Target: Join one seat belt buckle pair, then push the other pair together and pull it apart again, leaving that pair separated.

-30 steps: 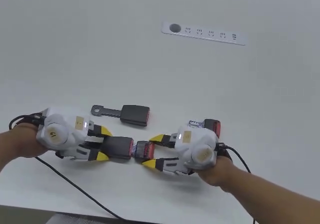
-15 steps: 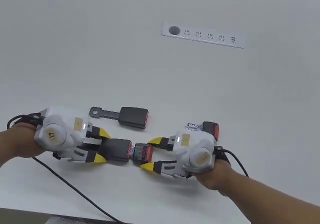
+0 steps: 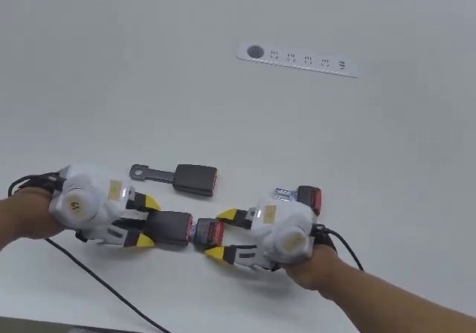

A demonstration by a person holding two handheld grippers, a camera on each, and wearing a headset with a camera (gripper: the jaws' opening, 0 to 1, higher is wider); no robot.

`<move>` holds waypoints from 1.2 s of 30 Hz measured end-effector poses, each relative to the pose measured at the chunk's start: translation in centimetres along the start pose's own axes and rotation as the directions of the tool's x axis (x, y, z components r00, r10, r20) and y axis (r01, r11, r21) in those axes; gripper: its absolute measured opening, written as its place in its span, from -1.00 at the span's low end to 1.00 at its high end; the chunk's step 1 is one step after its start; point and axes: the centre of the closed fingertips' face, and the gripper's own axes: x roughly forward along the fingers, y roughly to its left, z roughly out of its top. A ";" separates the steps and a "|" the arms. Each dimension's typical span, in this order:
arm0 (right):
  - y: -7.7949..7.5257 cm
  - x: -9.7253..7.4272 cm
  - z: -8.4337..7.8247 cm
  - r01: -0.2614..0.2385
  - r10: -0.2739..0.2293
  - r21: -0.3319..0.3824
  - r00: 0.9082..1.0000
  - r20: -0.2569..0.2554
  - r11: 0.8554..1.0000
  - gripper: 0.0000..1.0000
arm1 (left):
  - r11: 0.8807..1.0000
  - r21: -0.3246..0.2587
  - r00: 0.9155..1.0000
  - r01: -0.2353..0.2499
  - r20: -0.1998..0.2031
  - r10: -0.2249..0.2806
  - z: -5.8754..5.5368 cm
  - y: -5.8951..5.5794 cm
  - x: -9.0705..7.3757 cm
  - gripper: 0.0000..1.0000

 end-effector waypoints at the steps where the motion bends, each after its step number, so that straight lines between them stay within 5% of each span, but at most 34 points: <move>1: 0.0 0.0 0.1 0.000 0.000 0.004 1.000 -0.010 1.000 -0.30 | 1.000 -0.008 1.000 -0.003 -0.007 0.003 0.0 0.0 0.0 -0.35; 6: -0.1 -0.4 0.8 0.050 -0.049 0.022 0.998 -0.025 0.999 -0.18 | 0.998 -0.061 0.999 0.007 -0.041 -0.009 -0.2 -0.1 0.0 -0.17; 9: -0.1 -1.5 2.4 0.068 -0.076 0.114 0.995 0.065 0.991 0.51 | 0.997 -0.016 0.989 -0.074 -0.132 0.071 -1.2 0.6 -0.5 0.13; 11: -0.3 -3.1 2.4 0.095 -0.109 0.166 0.991 0.077 0.981 0.78 | 0.996 -0.058 0.997 -0.072 -0.044 0.070 0.6 0.0 -0.8 0.27; 13: -0.6 -4.7 1.9 0.122 -0.137 0.169 0.987 0.080 0.978 0.87 | 0.990 -0.114 0.996 -0.088 -0.001 0.089 1.7 0.0 -1.5 0.36; 16: -0.9 -6.9 1.2 0.150 -0.165 0.177 0.984 0.074 0.973 0.87 | 0.988 -0.100 0.993 -0.116 0.002 0.117 2.6 0.4 -2.4 0.56; 19: -2.1 -9.1 0.6 0.190 -0.208 0.188 0.975 0.080 0.964 0.86 | 0.982 -0.122 0.987 -0.144 0.059 0.152 4.6 1.4 -3.2 0.57; 24: -4.5 -11.9 -1.0 0.244 -0.263 0.201 0.962 0.074 0.949 0.85 | 0.983 -0.091 0.985 -0.159 0.057 0.164 6.1 2.0 -3.1 0.57; 30: -6.4 -13.9 -2.7 0.258 -0.271 0.186 0.961 0.049 0.948 0.80 | 0.984 -0.073 0.984 -0.163 0.066 0.168 8.1 4.2 -2.5 0.57; 36: -8.4 -15.1 -4.1 0.239 -0.246 0.157 0.969 0.026 0.958 0.69 | 0.986 -0.056 0.986 -0.158 0.051 0.161 8.8 6.1 -1.5 0.56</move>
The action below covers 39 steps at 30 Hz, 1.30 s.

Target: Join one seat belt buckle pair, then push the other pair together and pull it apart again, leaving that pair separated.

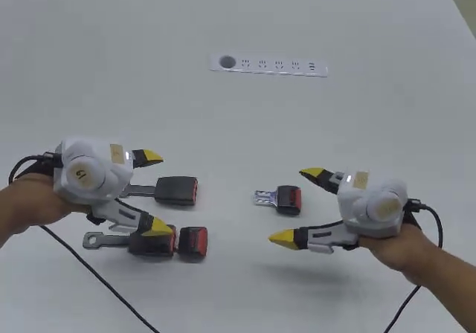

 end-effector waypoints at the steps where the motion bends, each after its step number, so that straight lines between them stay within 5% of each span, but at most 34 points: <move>1: -0.3 0.0 -0.1 -0.007 0.007 0.005 1.000 0.000 1.000 0.69 | 1.000 -0.003 1.000 0.000 -0.006 0.000 -0.1 0.4 0.3 0.55; 7: -1.8 0.5 -1.2 -0.050 0.051 0.012 0.999 -0.019 0.999 0.61 | 0.999 0.009 0.998 0.035 -0.056 -0.034 -1.3 1.1 1.6 0.50; 17: -2.1 2.1 -3.4 -0.126 0.127 0.017 0.989 -0.072 0.992 0.54 | 0.997 0.016 0.988 0.070 -0.136 -0.067 -3.7 1.8 3.7 0.43; 30: -1.9 2.7 -4.8 -0.192 0.190 -0.003 0.974 -0.125 0.981 0.30 | 0.994 0.019 0.983 0.106 -0.151 -0.102 -4.6 2.1 5.0 0.24; 39: -2.2 2.8 -4.7 -0.200 0.195 -0.032 0.973 -0.121 0.979 0.14 | 0.994 0.032 0.986 0.106 -0.129 -0.101 -4.6 2.3 4.9 0.10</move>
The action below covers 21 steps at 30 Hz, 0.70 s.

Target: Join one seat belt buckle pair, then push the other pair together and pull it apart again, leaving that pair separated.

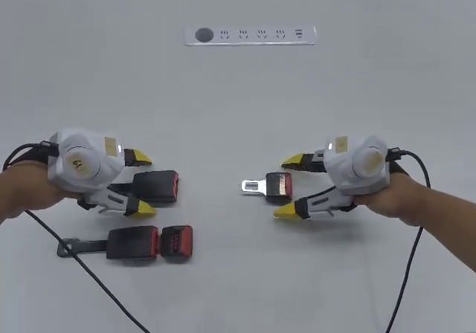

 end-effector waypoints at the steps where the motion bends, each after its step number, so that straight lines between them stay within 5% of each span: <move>1: 0.0 0.0 0.1 -0.001 0.001 0.000 1.000 0.000 1.000 0.12 | 1.000 0.003 1.000 0.003 0.000 -0.003 0.0 0.0 0.0 0.09; 7: 0.3 0.0 0.1 -0.008 0.007 -0.034 1.000 -0.014 0.999 0.04 | 0.998 0.050 0.999 0.034 -0.011 -0.034 0.0 -0.8 -0.2 -0.14; 21: -0.2 0.1 0.0 -0.014 0.013 -0.098 1.000 -0.005 0.995 -0.26 | 0.999 0.041 1.000 0.028 -0.011 -0.028 0.0 -0.5 -0.2 -0.20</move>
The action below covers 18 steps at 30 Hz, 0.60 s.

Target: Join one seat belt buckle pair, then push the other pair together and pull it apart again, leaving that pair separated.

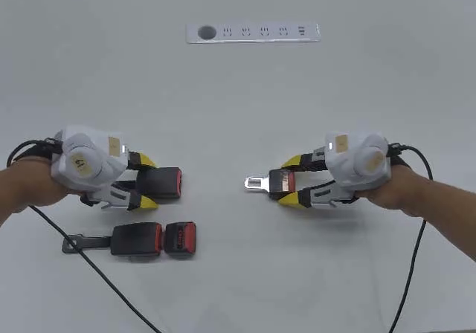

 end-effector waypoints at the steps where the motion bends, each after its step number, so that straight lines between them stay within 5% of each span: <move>1: 0.0 0.0 0.0 -0.001 0.001 0.001 1.000 0.005 1.000 -0.26 | 1.000 -0.005 1.000 -0.005 -0.003 0.005 0.0 0.2 0.0 -0.26; 18: -0.1 0.0 0.0 -0.001 -0.001 0.030 0.997 0.083 1.000 -0.28 | 1.000 -0.011 1.000 -0.004 -0.016 0.004 -0.1 0.0 0.0 -0.30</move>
